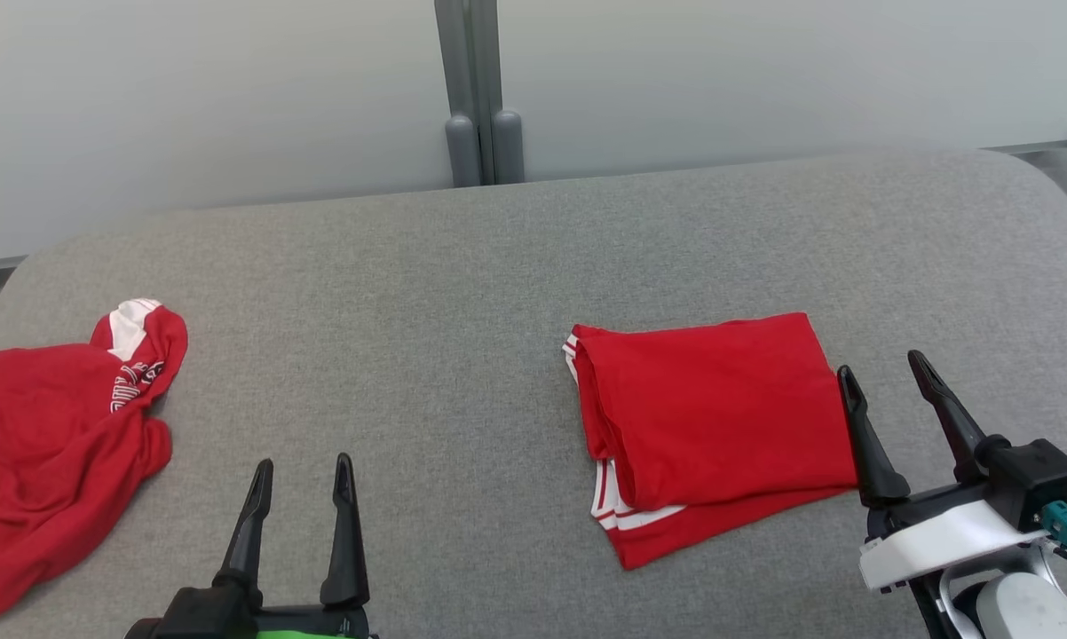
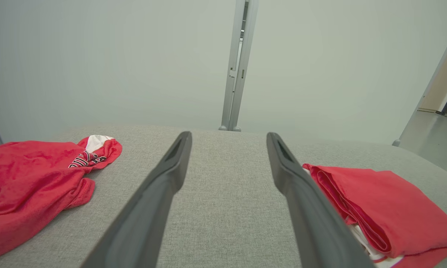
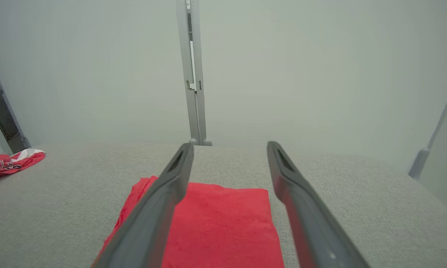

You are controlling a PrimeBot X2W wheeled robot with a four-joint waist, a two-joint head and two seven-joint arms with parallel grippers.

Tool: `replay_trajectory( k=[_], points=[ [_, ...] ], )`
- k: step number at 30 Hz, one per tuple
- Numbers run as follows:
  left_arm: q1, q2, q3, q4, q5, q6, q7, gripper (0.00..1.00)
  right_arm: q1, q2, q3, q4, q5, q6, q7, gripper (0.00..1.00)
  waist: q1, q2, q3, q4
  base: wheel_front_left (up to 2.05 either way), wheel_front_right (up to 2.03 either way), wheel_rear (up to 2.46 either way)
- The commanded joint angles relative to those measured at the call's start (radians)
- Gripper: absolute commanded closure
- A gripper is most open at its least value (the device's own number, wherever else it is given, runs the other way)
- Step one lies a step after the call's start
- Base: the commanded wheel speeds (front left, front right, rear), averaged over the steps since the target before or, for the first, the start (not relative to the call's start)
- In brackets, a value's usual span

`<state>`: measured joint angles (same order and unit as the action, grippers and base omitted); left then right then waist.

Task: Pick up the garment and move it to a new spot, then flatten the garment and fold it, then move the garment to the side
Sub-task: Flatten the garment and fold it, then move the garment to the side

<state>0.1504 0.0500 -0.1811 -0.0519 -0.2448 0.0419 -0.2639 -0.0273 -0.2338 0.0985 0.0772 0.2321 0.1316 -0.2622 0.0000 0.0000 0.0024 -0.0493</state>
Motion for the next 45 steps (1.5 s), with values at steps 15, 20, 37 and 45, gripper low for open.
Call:
replay_trajectory(
  k=[15,20,37,45],
  points=[
    [0.068,0.001,0.029,0.003,0.039,-0.006,0.0,0.0,0.06,0.041,0.042,0.016,-0.02,-0.002,-0.003,0.0,0.0,0.0,-0.032,0.0,0.0,0.0,0.0],
    [0.063,0.001,0.02,0.008,0.055,0.009,0.0,0.0,0.049,0.046,0.05,0.024,-0.024,-0.002,-0.003,0.0,0.0,0.0,-0.032,0.005,0.0,0.0,0.0],
    [0.06,0.001,0.008,0.017,0.1,0.031,0.0,0.0,0.054,0.047,0.055,0.035,-0.009,-0.002,-0.003,0.0,0.0,0.0,-0.035,0.006,0.0,0.0,0.0],
    [0.057,0.001,-0.001,0.021,0.122,0.032,0.0,0.0,0.058,0.05,0.054,0.035,-0.006,-0.002,-0.003,0.0,0.0,0.0,-0.031,0.008,0.0,0.0,0.0]
  ],
)
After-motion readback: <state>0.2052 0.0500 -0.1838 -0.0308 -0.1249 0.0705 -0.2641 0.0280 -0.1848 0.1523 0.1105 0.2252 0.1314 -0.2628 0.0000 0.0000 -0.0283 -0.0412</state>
